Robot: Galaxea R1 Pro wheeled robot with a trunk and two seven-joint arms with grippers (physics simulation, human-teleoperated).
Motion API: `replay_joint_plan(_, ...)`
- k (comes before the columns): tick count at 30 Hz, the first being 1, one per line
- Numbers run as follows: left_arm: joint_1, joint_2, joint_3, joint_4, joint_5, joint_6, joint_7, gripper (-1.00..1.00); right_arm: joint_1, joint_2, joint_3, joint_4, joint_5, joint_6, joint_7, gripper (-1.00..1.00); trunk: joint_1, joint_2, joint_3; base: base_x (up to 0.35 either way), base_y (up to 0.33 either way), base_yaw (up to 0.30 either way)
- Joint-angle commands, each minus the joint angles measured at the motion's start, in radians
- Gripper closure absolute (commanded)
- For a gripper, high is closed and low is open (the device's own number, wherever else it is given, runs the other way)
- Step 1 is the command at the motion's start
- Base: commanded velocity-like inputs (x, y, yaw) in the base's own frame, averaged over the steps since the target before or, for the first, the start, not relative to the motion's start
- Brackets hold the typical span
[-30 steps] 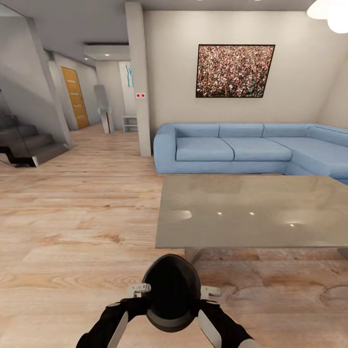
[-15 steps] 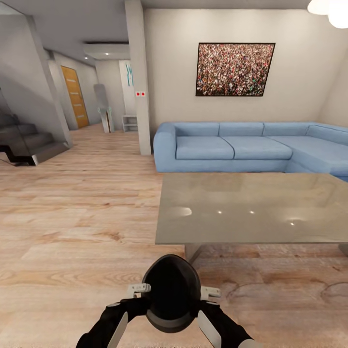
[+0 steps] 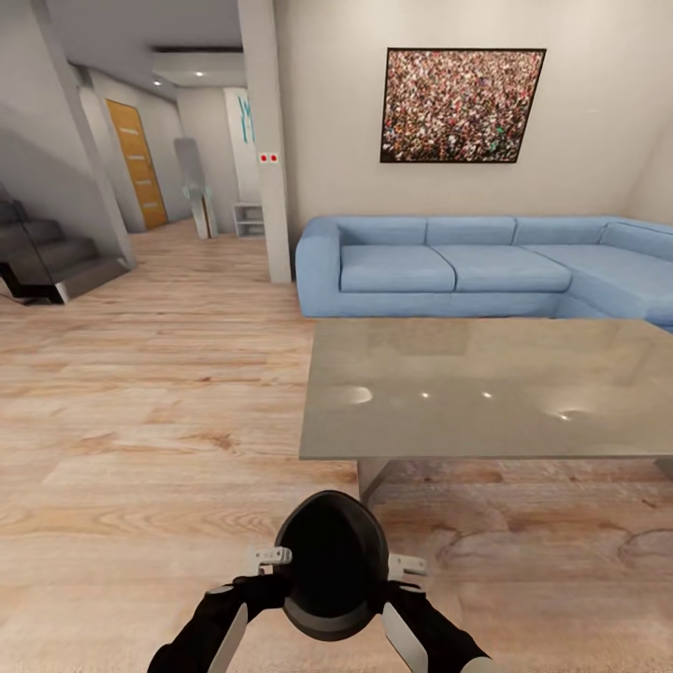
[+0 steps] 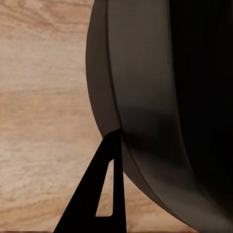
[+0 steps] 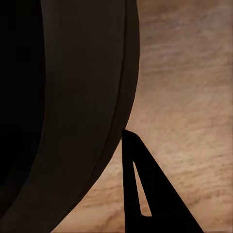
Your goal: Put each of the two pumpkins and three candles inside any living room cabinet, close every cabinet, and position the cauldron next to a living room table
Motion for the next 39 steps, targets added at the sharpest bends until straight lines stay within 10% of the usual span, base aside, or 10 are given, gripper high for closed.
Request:
replay_joint_plan(1, 0.0, 0.0, -0.002, -0.002, 0.016, 0.0, -0.003, 1.0, 0.0, 0.005, -0.003, -0.041, -0.013, -0.004, 0.02, 1.0, 0.0, 0.0, -0.004, 0.0, 0.0, 0.0)
replay_joint_plan(20, 0.0, 0.0, -0.002, -0.002, 0.017, -0.002, -0.004, 1.0, 0.0, 0.005, -0.006, -0.041, -0.013, -0.005, 0.018, 1.0, 0.009, -0.005, -0.077, 0.0, 0.0, 0.0)
replay_joint_plan(39, 0.0, -0.001, -0.002, -0.002, 0.017, -0.002, -0.003, 1.0, 0.0, 0.005, -0.005, -0.041, -0.013, -0.004, 0.018, 1.0, 0.009, -0.005, -0.077, 0.047, 0.0, 0.0)
